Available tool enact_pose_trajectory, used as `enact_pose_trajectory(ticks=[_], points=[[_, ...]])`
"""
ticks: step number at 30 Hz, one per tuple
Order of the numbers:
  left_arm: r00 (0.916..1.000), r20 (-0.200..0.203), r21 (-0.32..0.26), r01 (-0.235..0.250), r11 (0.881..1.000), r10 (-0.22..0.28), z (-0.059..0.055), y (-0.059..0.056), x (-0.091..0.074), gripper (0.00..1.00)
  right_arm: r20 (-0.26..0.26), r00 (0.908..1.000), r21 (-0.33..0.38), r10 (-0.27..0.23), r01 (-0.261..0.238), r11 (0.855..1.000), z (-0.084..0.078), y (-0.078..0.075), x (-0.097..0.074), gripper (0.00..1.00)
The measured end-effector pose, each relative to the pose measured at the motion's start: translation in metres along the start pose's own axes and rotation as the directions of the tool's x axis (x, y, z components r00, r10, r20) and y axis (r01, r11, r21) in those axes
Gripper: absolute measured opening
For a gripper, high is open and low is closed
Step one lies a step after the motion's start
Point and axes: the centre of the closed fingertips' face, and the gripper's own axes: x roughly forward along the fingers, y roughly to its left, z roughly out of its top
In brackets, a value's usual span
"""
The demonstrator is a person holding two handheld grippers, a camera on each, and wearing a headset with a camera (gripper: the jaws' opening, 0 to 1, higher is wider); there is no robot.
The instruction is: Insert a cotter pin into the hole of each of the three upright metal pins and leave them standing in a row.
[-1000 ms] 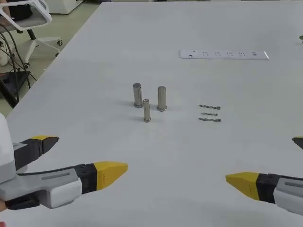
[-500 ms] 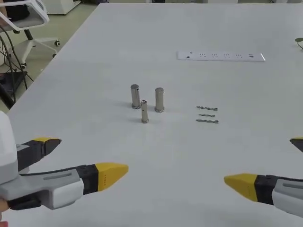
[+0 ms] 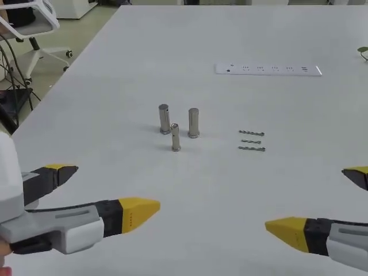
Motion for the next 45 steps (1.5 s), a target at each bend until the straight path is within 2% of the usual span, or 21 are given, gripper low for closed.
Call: enact_pose_trajectory(ticks=[4, 17, 25, 36, 45], points=[[0.9999, -0.011, 0.009, 0.007, 1.000, -0.007, -0.001, -0.002, 0.001, 0.97, -0.012, 0.9999, -0.013, 0.008, -0.008, 1.000, -0.001, 0.002, 0.001, 0.95], [0.9997, 0.004, 0.015, 0.025, 1.000, -0.025, 0.006, -0.007, 0.001, 0.98, -0.024, 0.9989, -0.014, 0.041, -0.041, 0.999, -0.004, 0.009, 0.003, 0.97], [0.9995, -0.009, 0.016, 0.031, 0.999, -0.031, 0.003, -0.011, 0.003, 0.98, -0.023, 0.9982, -0.014, 0.055, -0.055, 0.998, -0.004, 0.011, 0.002, 0.98], [0.9991, -0.017, 0.025, 0.039, 0.999, -0.038, 0.005, -0.012, 0.008, 0.97, -0.029, 0.9982, -0.015, 0.053, -0.053, 0.998, -0.007, 0.009, 0.002, 0.98], [0.9985, -0.024, 0.041, 0.051, 0.998, -0.050, 0.012, -0.012, 0.017, 0.97, -0.034, 0.9981, -0.003, 0.051, -0.051, 0.999, -0.009, 0.006, 0.002, 0.97]])
